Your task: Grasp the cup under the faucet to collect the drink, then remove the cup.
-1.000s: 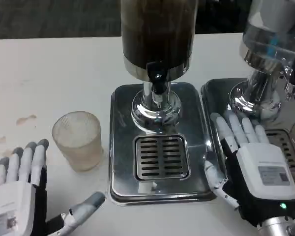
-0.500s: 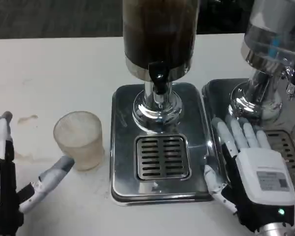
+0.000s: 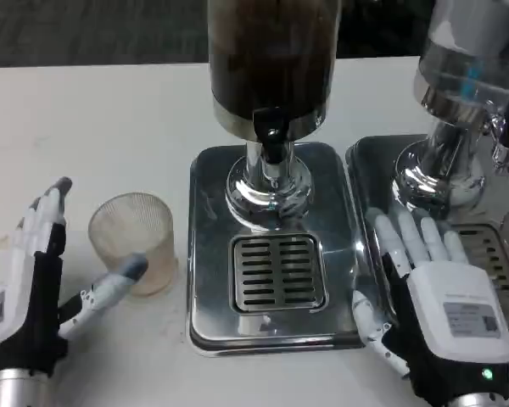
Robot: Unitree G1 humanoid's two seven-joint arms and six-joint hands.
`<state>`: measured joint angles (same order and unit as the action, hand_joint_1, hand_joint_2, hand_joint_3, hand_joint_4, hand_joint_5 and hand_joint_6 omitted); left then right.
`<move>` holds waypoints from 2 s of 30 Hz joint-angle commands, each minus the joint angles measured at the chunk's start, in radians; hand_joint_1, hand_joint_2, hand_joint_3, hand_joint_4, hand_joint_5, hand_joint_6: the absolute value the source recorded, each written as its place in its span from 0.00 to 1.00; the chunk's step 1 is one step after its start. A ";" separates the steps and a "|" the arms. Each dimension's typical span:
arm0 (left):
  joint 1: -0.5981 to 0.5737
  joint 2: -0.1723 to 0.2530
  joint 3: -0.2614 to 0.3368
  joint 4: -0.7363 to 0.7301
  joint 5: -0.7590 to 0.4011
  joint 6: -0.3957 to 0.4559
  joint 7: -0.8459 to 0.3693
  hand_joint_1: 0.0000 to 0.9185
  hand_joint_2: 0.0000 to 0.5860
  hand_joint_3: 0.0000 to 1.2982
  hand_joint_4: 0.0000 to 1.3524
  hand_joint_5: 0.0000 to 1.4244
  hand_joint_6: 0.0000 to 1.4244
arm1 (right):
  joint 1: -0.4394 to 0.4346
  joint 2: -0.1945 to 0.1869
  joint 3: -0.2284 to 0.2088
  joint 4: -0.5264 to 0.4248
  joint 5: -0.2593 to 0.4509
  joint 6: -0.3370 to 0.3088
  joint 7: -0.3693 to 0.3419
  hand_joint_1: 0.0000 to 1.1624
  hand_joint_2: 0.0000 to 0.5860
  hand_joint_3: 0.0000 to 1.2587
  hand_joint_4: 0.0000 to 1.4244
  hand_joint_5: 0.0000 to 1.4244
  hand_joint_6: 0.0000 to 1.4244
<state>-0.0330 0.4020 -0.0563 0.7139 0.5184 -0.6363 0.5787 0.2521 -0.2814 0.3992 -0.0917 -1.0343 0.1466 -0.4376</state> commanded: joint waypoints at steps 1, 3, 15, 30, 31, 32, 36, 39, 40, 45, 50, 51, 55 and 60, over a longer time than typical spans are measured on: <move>-0.054 0.012 -0.009 0.096 -0.001 -0.037 0.026 0.00 0.00 0.00 0.00 0.00 0.00 | 0.010 0.006 0.006 -0.025 -0.009 0.008 0.011 0.02 0.95 0.04 0.00 0.00 0.00; -0.076 0.011 -0.018 0.133 0.002 -0.046 0.025 0.00 0.00 0.00 0.00 0.00 0.00 | 0.012 0.009 0.010 -0.026 -0.009 0.009 0.012 0.02 0.95 0.04 0.00 0.00 0.00; -0.202 -0.009 -0.070 0.313 -0.056 -0.076 -0.108 0.04 0.00 0.00 0.00 0.00 0.00 | 0.044 0.034 0.032 -0.050 -0.021 0.024 0.015 0.03 0.93 0.04 0.00 0.00 0.00; -0.297 -0.005 -0.136 0.401 -0.036 -0.082 -0.130 0.15 0.00 0.00 0.00 0.00 0.00 | 0.048 0.041 0.034 -0.060 -0.027 0.027 0.019 0.04 0.92 0.04 0.00 0.00 0.00; -0.299 -0.005 -0.139 0.403 -0.036 -0.085 -0.131 0.19 0.00 0.00 0.00 0.00 0.00 | 0.047 0.041 0.035 -0.060 -0.028 0.027 0.020 0.04 0.92 0.04 0.00 0.00 0.00; -0.299 -0.007 -0.137 0.405 -0.040 -0.093 -0.131 0.19 0.01 0.00 0.00 0.00 0.00 | 0.047 0.041 0.036 -0.060 -0.028 0.026 0.020 0.04 0.92 0.04 0.00 0.00 0.00; -0.296 -0.012 -0.135 0.404 -0.046 -0.109 -0.121 0.23 0.02 0.00 0.00 0.00 0.00 | 0.051 0.040 0.035 -0.063 -0.027 0.028 0.022 0.04 0.91 0.04 0.00 0.00 0.00; -0.295 -0.015 -0.135 0.406 -0.047 -0.117 -0.119 0.25 0.02 0.00 0.00 0.00 0.00 | 0.052 0.039 0.033 -0.064 -0.025 0.028 0.024 0.05 0.91 0.04 0.00 0.00 0.00; -0.296 -0.017 -0.133 0.408 -0.050 -0.122 -0.122 0.26 0.02 0.00 0.00 0.01 0.02 | 0.052 0.040 0.033 -0.064 -0.025 0.028 0.025 0.05 0.91 0.04 0.00 0.00 0.00; -0.298 -0.026 -0.127 0.416 -0.066 -0.143 -0.130 0.28 0.04 0.00 0.00 0.09 0.10 | 0.055 0.041 0.034 -0.067 -0.024 0.028 0.026 0.05 0.91 0.04 0.00 0.00 0.00; -0.305 -0.030 -0.133 0.430 -0.076 -0.151 -0.148 0.30 0.04 0.00 0.03 0.16 0.17 | 0.059 0.043 0.033 -0.069 -0.023 0.029 0.026 0.06 0.91 0.04 0.00 0.00 0.00; -0.307 -0.030 -0.137 0.431 -0.074 -0.150 -0.150 0.30 0.05 0.01 0.06 0.18 0.19 | 0.059 0.044 0.033 -0.069 -0.024 0.029 0.025 0.06 0.91 0.04 0.00 0.00 0.00; -0.307 -0.026 -0.147 0.434 -0.062 -0.141 -0.142 0.32 0.06 0.08 0.15 0.31 0.37 | 0.059 0.049 0.033 -0.068 -0.020 0.028 0.024 0.06 0.91 0.04 0.00 0.00 0.00; -0.301 -0.017 -0.153 0.435 -0.056 -0.134 -0.125 0.45 0.12 0.31 0.41 0.51 0.59 | 0.054 0.049 0.032 -0.061 -0.013 0.020 0.022 0.06 0.91 0.04 0.00 0.00 0.00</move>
<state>-0.3423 0.3793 -0.1875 1.1372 0.4402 -0.7798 0.4627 0.3056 -0.2342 0.4331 -0.1484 -1.0568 0.1735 -0.4163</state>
